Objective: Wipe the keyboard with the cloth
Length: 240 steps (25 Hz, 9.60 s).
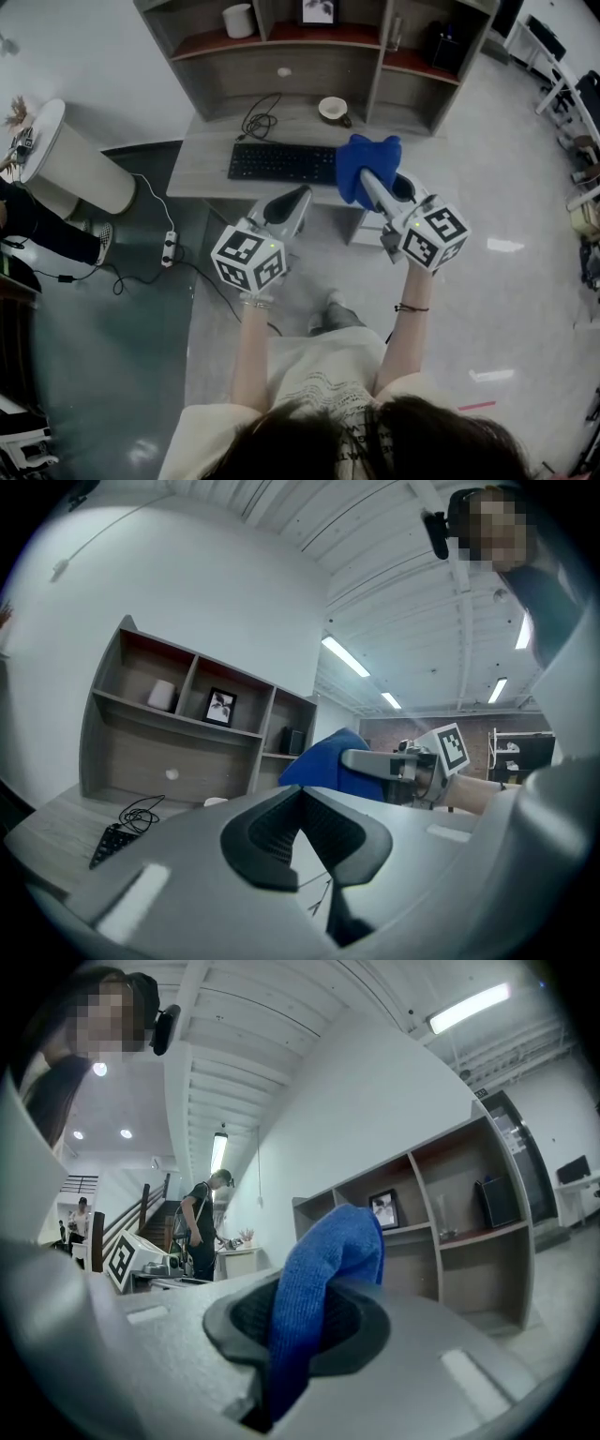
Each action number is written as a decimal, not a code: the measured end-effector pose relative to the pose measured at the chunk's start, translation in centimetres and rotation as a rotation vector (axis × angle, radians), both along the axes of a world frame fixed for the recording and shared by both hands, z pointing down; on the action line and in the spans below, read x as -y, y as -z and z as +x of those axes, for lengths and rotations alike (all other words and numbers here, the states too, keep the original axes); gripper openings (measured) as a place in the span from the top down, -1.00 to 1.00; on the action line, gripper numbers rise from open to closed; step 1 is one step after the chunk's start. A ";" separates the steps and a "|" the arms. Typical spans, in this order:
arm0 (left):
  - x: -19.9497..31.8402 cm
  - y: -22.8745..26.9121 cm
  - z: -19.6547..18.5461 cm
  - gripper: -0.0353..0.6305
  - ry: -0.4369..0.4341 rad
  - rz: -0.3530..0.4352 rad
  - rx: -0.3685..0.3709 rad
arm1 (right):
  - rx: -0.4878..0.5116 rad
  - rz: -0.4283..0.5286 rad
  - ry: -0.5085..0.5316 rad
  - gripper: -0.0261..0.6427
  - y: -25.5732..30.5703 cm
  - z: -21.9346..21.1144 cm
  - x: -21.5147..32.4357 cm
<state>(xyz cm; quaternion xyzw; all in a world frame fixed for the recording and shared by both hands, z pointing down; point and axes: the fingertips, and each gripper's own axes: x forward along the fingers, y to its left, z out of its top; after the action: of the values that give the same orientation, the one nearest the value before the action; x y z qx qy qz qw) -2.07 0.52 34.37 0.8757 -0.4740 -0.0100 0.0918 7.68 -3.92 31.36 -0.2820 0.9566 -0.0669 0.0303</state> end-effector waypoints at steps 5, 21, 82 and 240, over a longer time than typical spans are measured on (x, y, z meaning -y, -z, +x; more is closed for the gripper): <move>3.2 0.6 0.3 0.88 0.014 0.005 -0.007 | -0.011 0.001 0.036 0.75 0.6 -0.1 3.2; 9.6 -0.7 1.4 0.88 0.055 -0.032 -0.003 | -0.046 -0.033 0.106 0.75 -0.6 0.0 9.9; 21.3 -16.1 3.8 0.88 -0.191 -0.409 -0.062 | -0.227 -0.353 -0.124 0.75 -15.0 2.0 21.5; 19.6 -21.6 -15.8 0.88 -0.028 -0.553 -0.147 | -0.299 -0.559 0.058 0.75 -24.5 -20.5 18.8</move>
<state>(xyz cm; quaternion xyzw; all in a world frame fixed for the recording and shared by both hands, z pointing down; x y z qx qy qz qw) -17.87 -19.13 55.98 0.8207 -0.4388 0.0572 0.3614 -12.84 -22.75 55.83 -0.2586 0.9028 -0.2857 -0.1911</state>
